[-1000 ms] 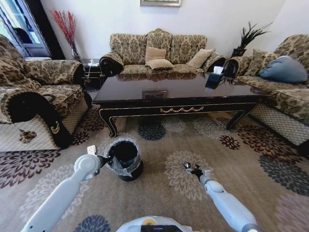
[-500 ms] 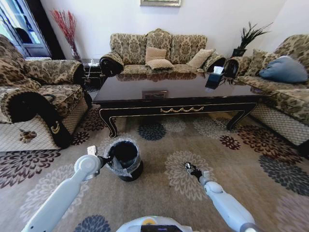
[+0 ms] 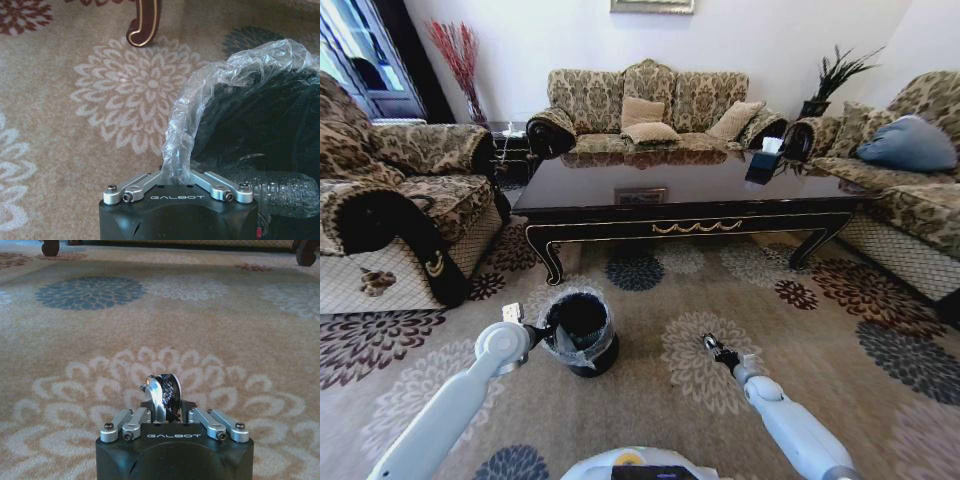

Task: Move to the front of the table and pick up the trash from the floor, then place it into the trash bin.

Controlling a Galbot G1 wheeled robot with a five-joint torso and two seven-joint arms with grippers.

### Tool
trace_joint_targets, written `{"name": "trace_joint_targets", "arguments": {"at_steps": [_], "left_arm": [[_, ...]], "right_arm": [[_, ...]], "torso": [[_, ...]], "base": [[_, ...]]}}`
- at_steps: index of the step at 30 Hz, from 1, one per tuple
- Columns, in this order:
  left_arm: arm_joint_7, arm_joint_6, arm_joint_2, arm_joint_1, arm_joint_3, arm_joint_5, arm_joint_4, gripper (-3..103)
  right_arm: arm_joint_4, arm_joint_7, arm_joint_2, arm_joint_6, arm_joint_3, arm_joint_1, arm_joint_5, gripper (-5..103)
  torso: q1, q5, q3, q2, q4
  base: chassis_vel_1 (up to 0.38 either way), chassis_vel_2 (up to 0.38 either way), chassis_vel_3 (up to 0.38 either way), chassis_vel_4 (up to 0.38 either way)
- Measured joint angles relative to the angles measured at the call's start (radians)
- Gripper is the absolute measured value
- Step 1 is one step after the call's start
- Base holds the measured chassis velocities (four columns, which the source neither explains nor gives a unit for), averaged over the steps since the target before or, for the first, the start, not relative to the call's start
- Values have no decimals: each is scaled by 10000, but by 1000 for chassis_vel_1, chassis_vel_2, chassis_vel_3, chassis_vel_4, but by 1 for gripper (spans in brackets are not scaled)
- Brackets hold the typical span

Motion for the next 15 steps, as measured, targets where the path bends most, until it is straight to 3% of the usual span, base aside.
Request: {"name": "trace_joint_targets", "arguments": {"at_steps": [6, 9, 15], "left_arm": [[-88, 0, -144, -111, 522, 111, -76, 0], [-253, 0, -588, -268, 1098, 277, -156, 0], [-446, 0, -1031, -675, 1803, 326, -79, 0]], "right_arm": [[1652, 77, -534, 0, 388, -682, -22, 27], [3907, 193, -960, 88, 1085, -1928, -672, 27], [6063, 362, -1230, 35, 1982, -3560, -803, 27]], "torso": [[0, 0, 0, -1, -1], [0, -4, -1, 0, 1], [-1, 2, -1, 0, -7]], "base": [[0, 0, 0, 0], [0, 0, 0, 0], [0, 0, 0, 0]]}}
